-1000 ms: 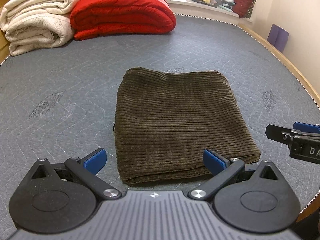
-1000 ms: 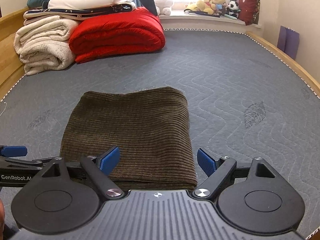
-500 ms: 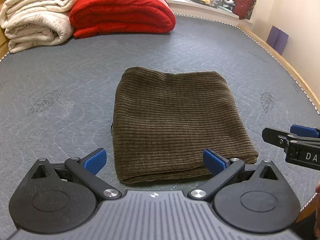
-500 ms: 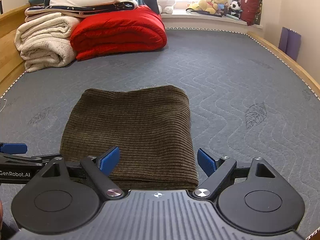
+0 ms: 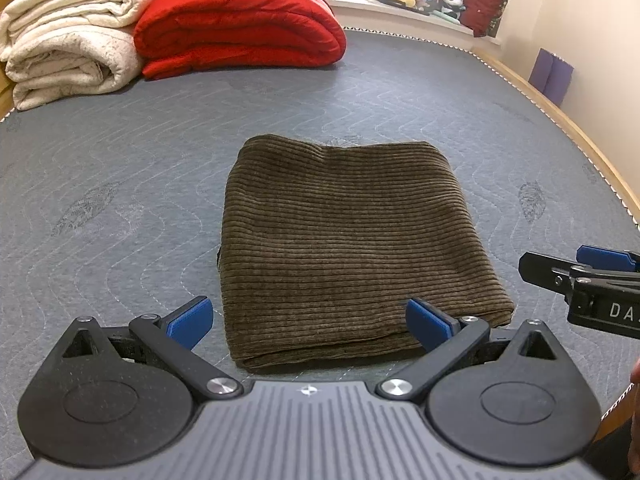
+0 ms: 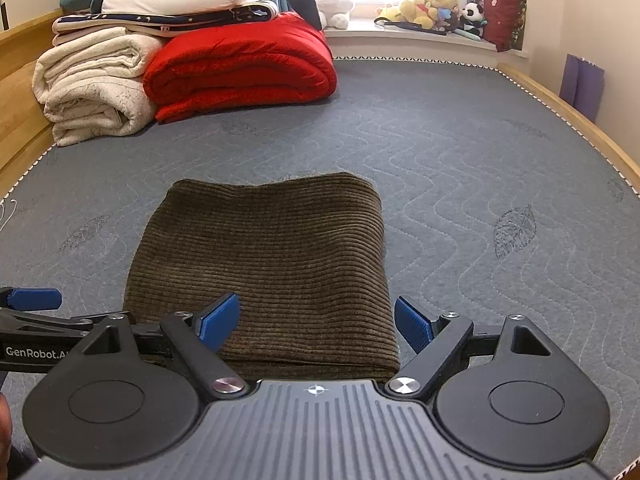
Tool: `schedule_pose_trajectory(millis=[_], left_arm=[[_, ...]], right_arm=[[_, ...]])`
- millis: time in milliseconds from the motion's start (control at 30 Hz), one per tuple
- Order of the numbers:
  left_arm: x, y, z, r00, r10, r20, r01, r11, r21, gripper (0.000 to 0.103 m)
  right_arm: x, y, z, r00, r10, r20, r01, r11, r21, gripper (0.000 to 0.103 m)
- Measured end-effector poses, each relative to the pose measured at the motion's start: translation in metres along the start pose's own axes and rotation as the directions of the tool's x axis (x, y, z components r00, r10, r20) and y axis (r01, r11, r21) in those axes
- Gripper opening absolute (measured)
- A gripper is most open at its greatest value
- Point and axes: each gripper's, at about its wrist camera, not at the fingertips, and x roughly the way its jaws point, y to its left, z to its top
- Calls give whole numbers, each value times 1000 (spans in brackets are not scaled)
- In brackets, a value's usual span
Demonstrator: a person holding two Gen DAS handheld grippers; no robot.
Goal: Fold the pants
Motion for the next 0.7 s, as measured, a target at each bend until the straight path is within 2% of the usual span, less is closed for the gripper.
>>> schedule_pose_trajectory(millis=[700], left_arm=[[-2, -1, -1, 1000, 1, 8, -1, 1000, 13, 103]], right_arm=[[1, 2, 0, 1000, 2, -3, -2, 1000, -5, 86]])
